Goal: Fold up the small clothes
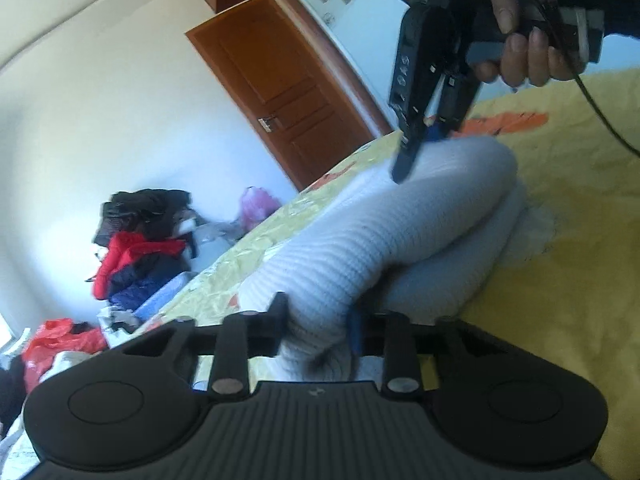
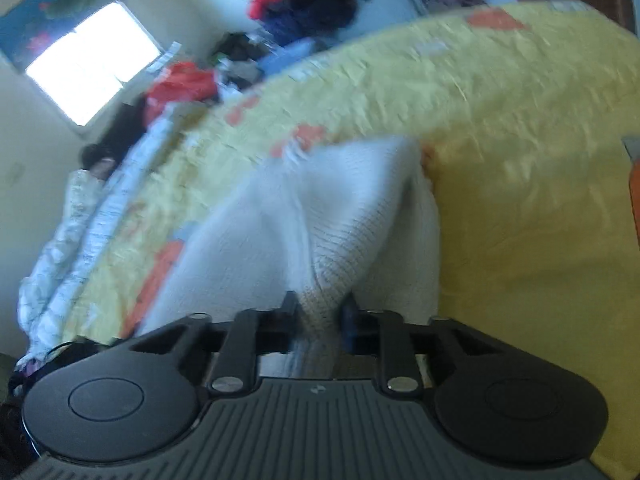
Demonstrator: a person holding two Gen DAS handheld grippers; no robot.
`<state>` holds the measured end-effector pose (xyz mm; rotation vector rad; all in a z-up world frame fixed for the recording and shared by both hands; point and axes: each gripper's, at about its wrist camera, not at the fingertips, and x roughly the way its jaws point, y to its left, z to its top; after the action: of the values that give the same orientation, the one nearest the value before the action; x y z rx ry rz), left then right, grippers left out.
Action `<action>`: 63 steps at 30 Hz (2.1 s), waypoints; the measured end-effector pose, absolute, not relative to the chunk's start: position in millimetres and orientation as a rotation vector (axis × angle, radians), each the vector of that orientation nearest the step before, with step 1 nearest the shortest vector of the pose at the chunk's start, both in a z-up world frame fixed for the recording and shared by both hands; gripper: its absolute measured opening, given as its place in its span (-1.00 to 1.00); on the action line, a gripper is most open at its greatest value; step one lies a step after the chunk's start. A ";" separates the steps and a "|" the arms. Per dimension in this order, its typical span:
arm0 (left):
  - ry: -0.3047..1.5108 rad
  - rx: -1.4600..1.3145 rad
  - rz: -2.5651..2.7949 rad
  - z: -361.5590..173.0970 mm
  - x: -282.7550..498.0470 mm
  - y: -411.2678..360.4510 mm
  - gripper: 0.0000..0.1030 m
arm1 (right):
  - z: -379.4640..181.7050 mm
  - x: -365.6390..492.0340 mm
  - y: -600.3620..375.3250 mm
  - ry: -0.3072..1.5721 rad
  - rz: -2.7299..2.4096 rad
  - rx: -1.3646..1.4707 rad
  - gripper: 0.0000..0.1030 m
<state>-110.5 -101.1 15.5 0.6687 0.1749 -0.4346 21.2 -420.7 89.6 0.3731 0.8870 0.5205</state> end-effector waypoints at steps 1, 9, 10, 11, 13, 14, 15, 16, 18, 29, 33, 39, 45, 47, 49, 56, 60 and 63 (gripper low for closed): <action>0.172 0.687 -0.441 14.1 -110.8 -102.0 -0.51 | 95.3 18.8 -424.7 0.859 0.518 0.363 -0.62; 0.106 0.747 -0.412 1.0 -121.8 -107.3 -0.47 | 61.4 21.2 -442.3 0.880 0.447 0.456 -0.24; 0.121 0.708 -0.426 9.5 -122.6 -98.9 -0.46 | 63.3 17.9 -441.9 0.871 0.447 0.459 -0.11; 0.140 0.675 -0.441 17.7 -121.3 -90.8 -0.36 | 66.9 14.7 -443.2 0.863 0.439 0.469 -0.03; 0.173 0.605 -0.459 32.9 -122.7 -71.6 0.03 | 74.3 8.7 -451.8 0.817 0.438 0.530 0.37; 0.178 0.573 -0.464 38.8 -123.8 -61.3 0.37 | 77.6 7.2 -457.0 0.787 0.442 0.565 0.53; 0.184 0.541 -0.473 44.2 -123.7 -51.0 0.61 | 80.1 7.2 -464.2 0.756 0.437 0.597 0.82; 0.190 0.511 -0.486 50.2 -122.2 -41.2 0.64 | 80.6 8.3 -469.5 0.742 0.424 0.610 0.98; 0.228 0.429 -0.504 64.5 -111.2 -22.1 0.64 | 75.9 16.7 -475.8 0.755 0.383 0.603 0.96; 0.833 -0.589 -0.570 31.1 56.1 28.0 0.65 | 26.5 64.5 -465.4 0.918 0.476 0.694 0.96; 0.935 -0.623 -0.596 15.1 85.3 -1.4 0.69 | 30.0 70.6 -440.9 0.933 0.509 0.609 0.58; 0.953 -0.657 -0.544 23.4 84.9 4.5 -0.01 | 45.0 59.9 -416.7 0.907 0.473 0.540 0.11; 0.899 -0.573 -0.492 73.0 92.4 36.0 -0.09 | 75.7 67.9 -384.7 0.838 0.579 0.598 -0.01; 0.874 -0.537 -0.447 87.6 104.1 54.6 -0.09 | 76.9 82.5 -364.6 0.836 0.615 0.597 -0.07; 0.861 -0.498 -0.385 93.7 115.6 72.9 -0.08 | 71.1 102.9 -343.0 0.845 0.632 0.623 -0.11; 0.879 -0.583 -0.320 50.8 116.9 119.1 0.30 | 30.1 136.7 -303.3 0.915 0.567 0.623 0.47; 0.817 -0.728 -0.424 40.6 68.1 144.1 0.65 | 35.1 110.3 -324.5 0.922 0.585 0.666 0.67; 0.866 -0.764 -0.476 28.9 55.1 142.5 0.65 | 39.3 89.3 -344.3 0.893 0.588 0.716 0.83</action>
<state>55.1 142.5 28.9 -0.7642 0.8658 -0.4757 89.3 -344.3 39.3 0.7157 0.8931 0.5877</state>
